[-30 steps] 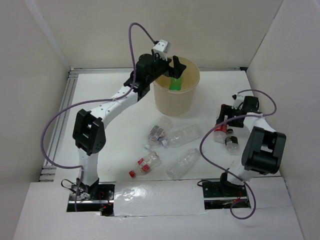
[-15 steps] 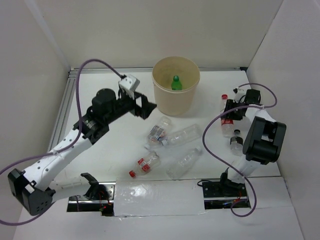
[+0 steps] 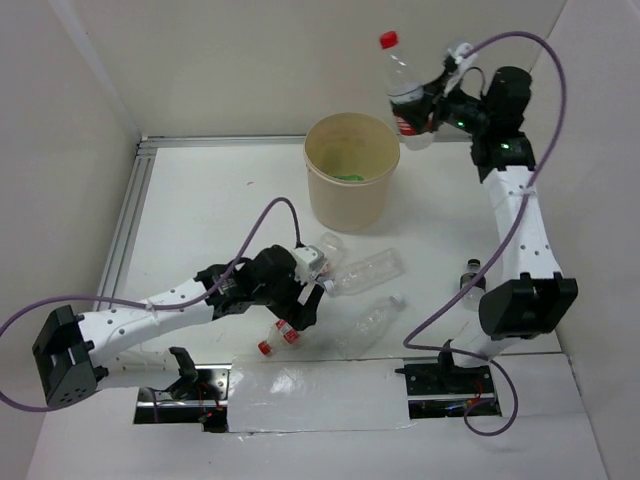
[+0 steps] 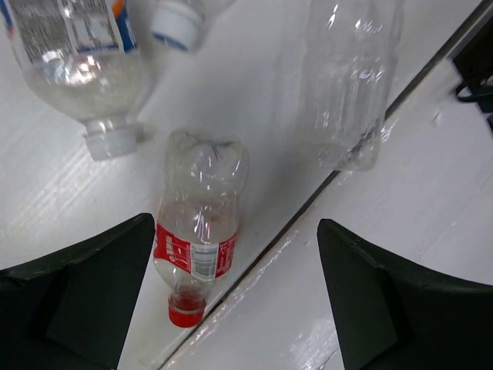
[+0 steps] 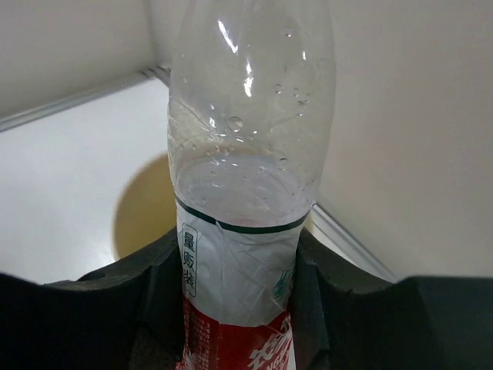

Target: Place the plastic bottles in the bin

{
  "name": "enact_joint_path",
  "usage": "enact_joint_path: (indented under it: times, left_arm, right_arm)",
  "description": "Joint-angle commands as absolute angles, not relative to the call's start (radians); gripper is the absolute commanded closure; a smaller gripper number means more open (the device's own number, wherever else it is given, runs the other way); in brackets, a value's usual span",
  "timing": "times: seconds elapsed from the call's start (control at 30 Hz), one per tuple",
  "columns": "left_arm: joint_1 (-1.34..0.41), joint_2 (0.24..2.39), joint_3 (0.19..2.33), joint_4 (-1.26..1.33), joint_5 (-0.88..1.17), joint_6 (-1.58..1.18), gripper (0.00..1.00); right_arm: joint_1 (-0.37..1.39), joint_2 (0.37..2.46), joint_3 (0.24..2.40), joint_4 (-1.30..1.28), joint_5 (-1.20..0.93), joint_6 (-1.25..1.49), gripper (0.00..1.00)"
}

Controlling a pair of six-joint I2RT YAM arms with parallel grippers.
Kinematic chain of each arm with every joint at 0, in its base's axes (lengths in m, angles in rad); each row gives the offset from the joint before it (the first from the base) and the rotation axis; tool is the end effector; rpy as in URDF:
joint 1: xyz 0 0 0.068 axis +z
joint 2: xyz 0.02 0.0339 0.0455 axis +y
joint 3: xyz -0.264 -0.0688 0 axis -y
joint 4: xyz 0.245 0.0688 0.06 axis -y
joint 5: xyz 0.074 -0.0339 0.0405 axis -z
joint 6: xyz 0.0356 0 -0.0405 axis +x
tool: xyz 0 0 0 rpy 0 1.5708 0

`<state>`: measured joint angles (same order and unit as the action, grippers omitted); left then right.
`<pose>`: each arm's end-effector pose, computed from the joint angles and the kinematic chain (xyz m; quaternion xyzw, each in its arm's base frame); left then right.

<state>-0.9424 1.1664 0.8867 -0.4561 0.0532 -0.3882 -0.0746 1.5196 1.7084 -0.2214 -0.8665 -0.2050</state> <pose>0.1451 -0.2029 0.2727 0.2604 0.8760 -0.2693 0.3039 0.3340 0.0022 0.4789 -0.3339 0.6317 0.2108 0.6671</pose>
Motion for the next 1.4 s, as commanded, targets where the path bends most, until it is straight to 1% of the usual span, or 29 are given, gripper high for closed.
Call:
enact_joint_path:
  times: [0.0, 0.03, 0.07, 0.17, 0.23, 0.27, 0.3, 0.33, 0.37, 0.47, 0.5, 0.53, 0.6, 0.67, 0.7, 0.77, 0.8, 0.83, 0.9, 0.93, 0.97, 1.0, 1.03, 1.1, 1.17, 1.23, 1.27, 1.3, 1.37]
  left_arm:
    - [-0.988, 1.195, 0.851, -0.497, 0.003, -0.460, 0.00]
    - [-1.000, 1.206, 0.851, -0.488, -0.011, -0.474, 0.00]
    - [-1.009, 1.233, 0.838, -0.488, -0.023, -0.485, 0.00]
    - [-1.046, 1.287, 0.838, -0.479, -0.070, -0.529, 0.00]
    - [-1.074, 1.331, 0.838, -0.488, -0.092, -0.549, 0.00]
    - [-1.083, 1.342, 0.838, -0.488, -0.112, -0.570, 0.00]
    - [-1.092, 1.353, 0.838, -0.488, -0.112, -0.580, 0.00]
    - [-1.092, 1.367, 0.838, -0.488, -0.127, -0.589, 0.00]
    - [-1.109, 1.367, 0.827, -0.488, -0.146, -0.598, 0.00]
    - [-1.123, 1.399, 0.805, -0.488, -0.173, -0.621, 0.00]
    - [-1.123, 1.416, 0.805, -0.488, -0.173, -0.621, 0.00]
    - [-1.132, 1.416, 0.795, -0.488, -0.173, -0.621, 0.07]
    - [-1.143, 1.445, 0.795, -0.488, -0.184, -0.621, 0.10]
    - [-1.143, 1.466, 0.785, -0.488, -0.184, -0.609, 0.17]
    - [-1.152, 1.479, 0.785, -0.488, -0.193, -0.609, 0.24]
    - [-1.152, 1.489, 0.795, -0.488, -0.193, -0.598, 0.44]
    - [-1.164, 1.489, 0.814, -0.505, -0.193, -0.598, 0.64]
    - [-1.164, 1.450, 0.828, -0.518, -0.205, -0.598, 0.83]
    - [-1.164, 1.392, 0.899, -0.576, -0.206, -0.598, 1.00]
    - [-1.164, 1.356, 0.963, -0.586, -0.206, -0.574, 1.00]
    - [-1.164, 1.320, 0.998, -0.586, -0.206, -0.560, 1.00]
    - [-1.164, 1.251, 1.035, -0.563, -0.196, -0.539, 1.00]
    - [-1.164, 1.223, 1.072, -0.542, -0.196, -0.513, 1.00]
    - [-1.146, 1.195, 1.187, -0.493, -0.207, -0.439, 1.00]
    - [-1.097, 1.213, 1.264, -0.399, -0.216, -0.356, 1.00]
    - [-1.024, 1.248, 1.351, -0.304, -0.206, -0.307, 1.00]
    - [-0.993, 1.290, 1.371, -0.243, -0.172, -0.278, 1.00]
    - [-0.962, 1.314, 1.411, -0.118, -0.158, -0.278, 1.00]
    - [-0.881, 1.371, 1.451, 0.013, -0.119, -0.267, 1.00]
  right_arm:
    - [0.053, 1.635, 1.766, -0.115, -0.923, -0.149, 0.86]
    - [0.081, 1.664, 1.766, -0.041, -0.904, -0.137, 0.86]
    - [0.134, 1.677, 1.756, -0.008, -0.881, -0.137, 0.83]
    - [0.190, 1.753, 1.758, 0.061, -0.839, -0.146, 0.80]
    - [0.210, 1.833, 1.795, 0.029, -0.828, -0.146, 0.71]
    - [0.210, 1.850, 1.810, 0.029, -0.828, -0.146, 0.63]
    - [0.210, 1.850, 1.801, 0.029, -0.818, -0.146, 0.53]
    - [0.210, 1.850, 1.786, 0.029, -0.809, -0.146, 0.24]
    - [0.210, 1.850, 1.770, 0.038, -0.796, -0.146, 0.13]
    - [0.186, 1.806, 1.752, 0.008, -0.808, -0.115, 0.02]
    - [0.177, 1.793, 1.752, -0.003, -0.824, -0.104, 0.02]
    - [0.154, 1.778, 1.752, -0.023, -0.848, -0.094, 0.02]
    - [0.127, 1.720, 1.711, -0.035, -0.868, -0.063, 0.00]
    - [0.086, 1.646, 1.671, -0.061, -0.914, -0.054, 0.00]
    - [0.072, 1.619, 1.646, -0.070, -0.926, -0.054, 0.00]
    - [0.034, 1.563, 1.566, -0.127, -0.959, -0.067, 0.00]
    - [0.017, 1.511, 1.543, -0.159, -0.978, -0.089, 0.00]
    - [-0.018, 1.488, 1.505, -0.202, -1.001, -0.115, 0.06]
    - [-0.064, 1.427, 1.482, -0.387, -1.070, -0.246, 0.20]
    - [-0.125, 1.407, 1.444, -0.452, -1.101, -0.312, 0.31]
    - [-0.156, 1.384, 1.419, -0.522, -1.120, -0.389, 0.45]
    - [-0.184, 1.332, 1.387, -0.607, -1.120, -0.478, 0.71]
    - [-0.216, 1.304, 1.344, -0.630, -1.120, -0.526, 0.77]
    - [-0.290, 1.255, 1.231, -0.711, -1.109, -0.670, 0.82]
    - [-0.302, 1.189, 1.130, -0.779, -1.065, -0.803, 0.72]
    - [-0.322, 1.151, 1.068, -0.794, -1.026, -0.830, 0.51]
    - [-0.322, 1.123, 1.040, -0.804, -1.014, -0.868, 0.37]
    - [-0.322, 1.111, 0.991, -0.804, -1.000, -0.868, 0.34]
    - [-0.331, 1.091, 0.950, -0.804, -0.964, -0.868, 0.32]
